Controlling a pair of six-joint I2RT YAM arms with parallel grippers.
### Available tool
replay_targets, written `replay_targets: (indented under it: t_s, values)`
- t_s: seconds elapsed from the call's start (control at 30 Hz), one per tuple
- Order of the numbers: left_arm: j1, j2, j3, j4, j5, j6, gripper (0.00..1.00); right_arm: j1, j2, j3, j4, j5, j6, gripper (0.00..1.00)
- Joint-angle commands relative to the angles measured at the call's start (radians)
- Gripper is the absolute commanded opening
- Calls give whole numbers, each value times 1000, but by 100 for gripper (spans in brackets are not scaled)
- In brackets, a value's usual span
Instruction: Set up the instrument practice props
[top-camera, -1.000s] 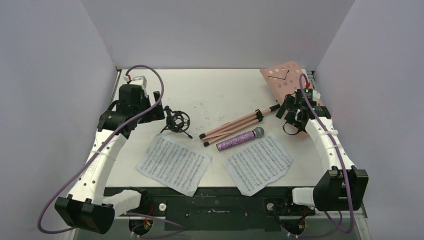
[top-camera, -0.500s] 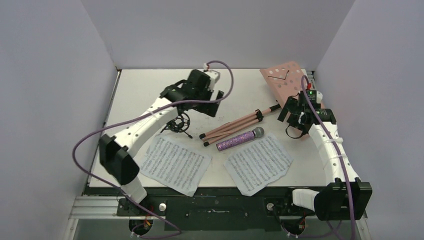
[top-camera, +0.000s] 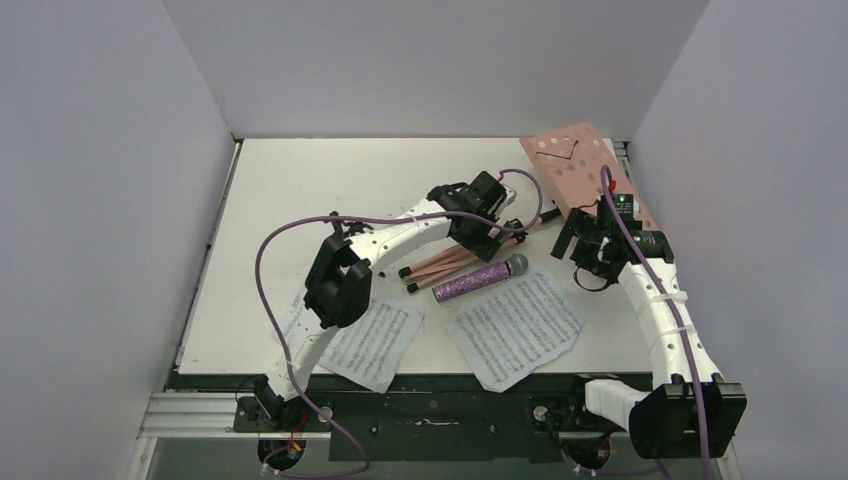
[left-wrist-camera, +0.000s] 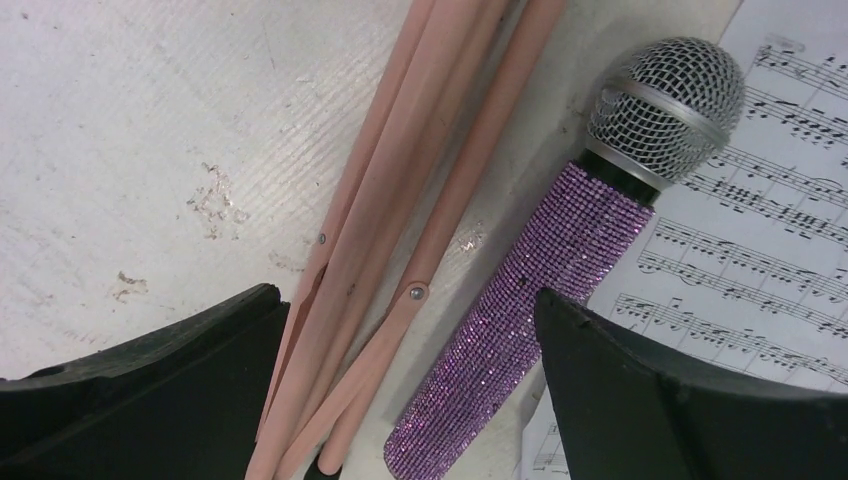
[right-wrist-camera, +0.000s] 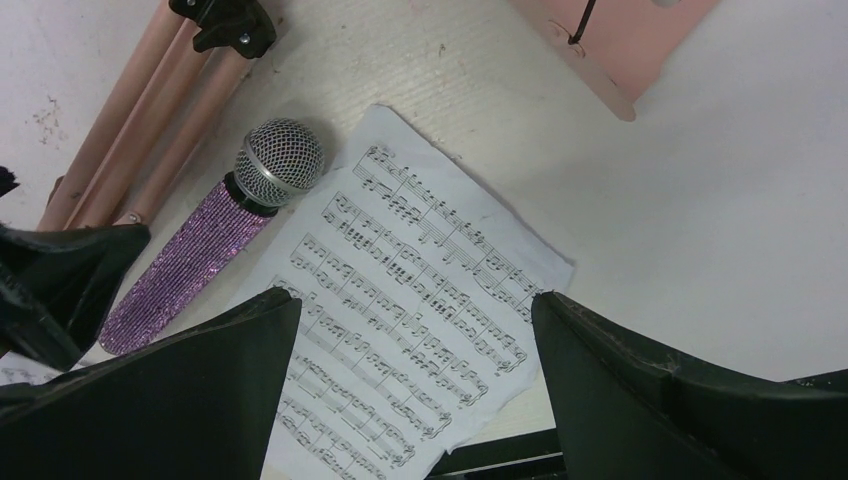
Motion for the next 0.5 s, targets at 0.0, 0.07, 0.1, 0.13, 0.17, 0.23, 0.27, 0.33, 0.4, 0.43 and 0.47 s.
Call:
replay_targets:
  t_s: [0.0,0.07,0.1,0.13,0.17,0.23,0.27,0.33,0.4,0.43,0.47]
  values:
    - [15,33,77,15,9,2,94,-5,-10,13,11,-36,-5,90]
    - [15,55,76,23,19,3,92,-5,-9,16,10,-34,-5,90]
    - [16,66,72,28,22,2,92,-5,-9,19,11,-33,-7,90]
    - [15,75,68,31,23,-1,92,-5,-9,20,11,-31,-8,90]
    - [16,86,62,37,24,-4,91,-5,-9,24,10,-29,-8,90]
    - [17,102,48,46,27,-10,90,-4,-7,30,8,-30,-10,90]
    - [17,108,39,55,28,-12,89,-4,-6,33,8,-30,-10,90]
    - [17,114,21,69,24,-19,87,-5,-4,37,8,-36,-11,90]
    - [19,117,0,85,19,-26,84,-5,-3,39,8,-40,-11,90]
    - [19,116,-13,97,17,-28,83,-5,-5,39,9,-41,-12,90]
    - [20,114,-24,105,8,-30,81,-4,-4,40,9,-43,-12,90]
